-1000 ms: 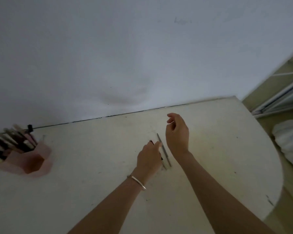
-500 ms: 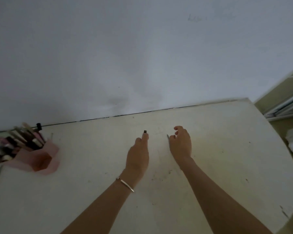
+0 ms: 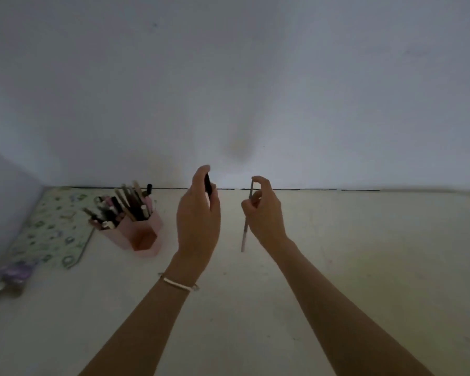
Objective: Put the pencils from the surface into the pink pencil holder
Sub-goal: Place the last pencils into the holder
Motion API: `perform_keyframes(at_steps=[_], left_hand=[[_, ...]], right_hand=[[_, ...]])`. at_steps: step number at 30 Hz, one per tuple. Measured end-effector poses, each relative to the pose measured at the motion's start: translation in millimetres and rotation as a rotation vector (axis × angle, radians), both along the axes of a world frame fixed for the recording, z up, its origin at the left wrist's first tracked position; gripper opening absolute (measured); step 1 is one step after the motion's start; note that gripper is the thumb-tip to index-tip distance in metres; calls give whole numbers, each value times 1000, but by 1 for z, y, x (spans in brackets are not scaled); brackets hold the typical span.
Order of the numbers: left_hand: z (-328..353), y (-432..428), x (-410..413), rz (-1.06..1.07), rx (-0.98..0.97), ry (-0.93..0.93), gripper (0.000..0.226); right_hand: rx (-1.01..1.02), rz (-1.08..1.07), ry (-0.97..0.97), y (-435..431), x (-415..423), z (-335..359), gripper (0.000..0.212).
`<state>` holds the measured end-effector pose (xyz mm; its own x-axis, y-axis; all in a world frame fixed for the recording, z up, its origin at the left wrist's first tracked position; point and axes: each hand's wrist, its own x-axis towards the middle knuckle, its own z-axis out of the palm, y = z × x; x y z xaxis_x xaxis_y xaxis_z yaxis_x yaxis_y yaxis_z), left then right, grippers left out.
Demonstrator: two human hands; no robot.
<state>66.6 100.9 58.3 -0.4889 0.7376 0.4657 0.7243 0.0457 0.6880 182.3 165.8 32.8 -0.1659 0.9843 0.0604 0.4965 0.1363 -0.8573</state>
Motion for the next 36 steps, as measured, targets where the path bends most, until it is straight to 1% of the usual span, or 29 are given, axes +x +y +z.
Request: perform_keyframes(at_steps=[2, 3, 6, 8, 11, 14, 16, 18, 20, 21, 23, 24, 25, 28, 30, 32, 34, 36], left_hand=[[9, -11, -42, 139, 45, 63, 37], [11, -17, -61, 196, 59, 64, 37], [14, -35, -106, 269, 89, 29, 38], [14, -42, -127, 301, 52, 40, 39], [9, -46, -142, 297, -18, 56, 40], [2, -46, -142, 271, -141, 82, 38], [-3, -47, -142, 252, -224, 153, 34], [-7, -47, -142, 267, -317, 296, 23], [-10, -49, -144, 274, -375, 377, 8], [-12, -51, -145, 251, -404, 382, 13], [-13, -53, -146, 184, -434, 393, 30], [-12, -53, -146, 174, -411, 422, 36], [-9, -52, -146, 180, -375, 453, 37], [1, -48, -151, 223, -190, 502, 17], [9, -49, -160, 273, -114, 500, 11], [19, -52, -171, 353, -88, 435, 12], [29, -56, -178, 425, -82, 319, 13], [37, -60, -181, 428, -61, 240, 12]], right_hand=[[52, 52, 123, -4, -34, 17, 49], [72, 71, 171, -7, -48, 23, 49], [112, 101, 278, -15, -79, 30, 49], [132, 111, 312, -20, -94, 30, 50], [157, 105, 325, -24, -105, 27, 50], [168, 80, 321, -27, -111, 23, 51], [177, 68, 331, -29, -113, 22, 50], [192, 59, 356, -31, -115, 21, 50], [200, 50, 394, -32, -118, 22, 50], [202, 49, 411, -33, -120, 22, 51], [200, 55, 424, -35, -123, 22, 52], [203, 62, 424, -36, -125, 22, 52], [208, 67, 423, -37, -126, 22, 52], [221, 76, 420, -36, -126, 23, 51], [221, 81, 425, -34, -125, 24, 51], [227, 85, 428, -34, -126, 25, 51], [222, 94, 434, -36, -128, 24, 50], [217, 114, 441, -40, -135, 22, 49]])
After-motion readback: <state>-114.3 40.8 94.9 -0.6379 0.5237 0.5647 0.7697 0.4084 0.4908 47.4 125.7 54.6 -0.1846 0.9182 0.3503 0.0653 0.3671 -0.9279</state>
